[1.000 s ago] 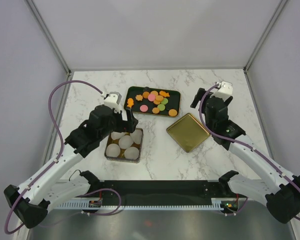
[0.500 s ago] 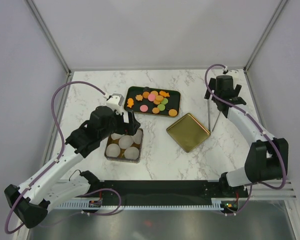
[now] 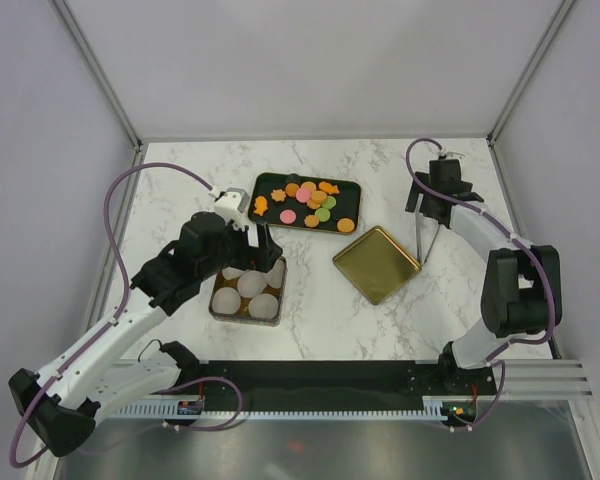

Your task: Pack the cookies

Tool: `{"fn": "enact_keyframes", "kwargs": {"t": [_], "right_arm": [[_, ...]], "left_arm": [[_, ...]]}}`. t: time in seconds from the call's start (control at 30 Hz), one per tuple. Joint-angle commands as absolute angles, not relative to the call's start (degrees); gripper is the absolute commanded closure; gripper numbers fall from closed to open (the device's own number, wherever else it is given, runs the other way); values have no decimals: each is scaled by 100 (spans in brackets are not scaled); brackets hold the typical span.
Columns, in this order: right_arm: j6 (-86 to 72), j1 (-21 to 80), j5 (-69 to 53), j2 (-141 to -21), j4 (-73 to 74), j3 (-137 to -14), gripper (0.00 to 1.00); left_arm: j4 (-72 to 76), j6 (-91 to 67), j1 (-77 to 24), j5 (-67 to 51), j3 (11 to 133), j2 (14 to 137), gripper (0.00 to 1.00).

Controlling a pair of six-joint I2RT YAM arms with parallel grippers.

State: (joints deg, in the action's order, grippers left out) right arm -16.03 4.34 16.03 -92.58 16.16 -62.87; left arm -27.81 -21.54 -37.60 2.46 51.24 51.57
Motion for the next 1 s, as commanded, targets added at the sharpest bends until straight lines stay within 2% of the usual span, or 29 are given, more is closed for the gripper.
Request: {"fn": "enact_keyframes", "kwargs": {"t": [0.0,0.53,0.7,0.87,0.97], "right_arm": [[-1512,387,1511,-9369,1547,-6118,2],[-1477,255,1187,-9958,1345,-5880,2],[-1494,246,1063,-10204,1292,-5968,11],[-1538,211,994,-10248,1274,-5941,15],[-1564,211,923,-10301,1266,-5968,22]], "left_arm": [[-2786,-2030,-3735,123,5124,5133,0],[-2786,-2030,-3727,53,5142,5150,0],[-2786,-2039,-3735,44,5124,5159,0],[-2777,-2048,-3735,53,5133,5168,0],[-2777,-2048,-3735,27,5142,5212,0]]}}
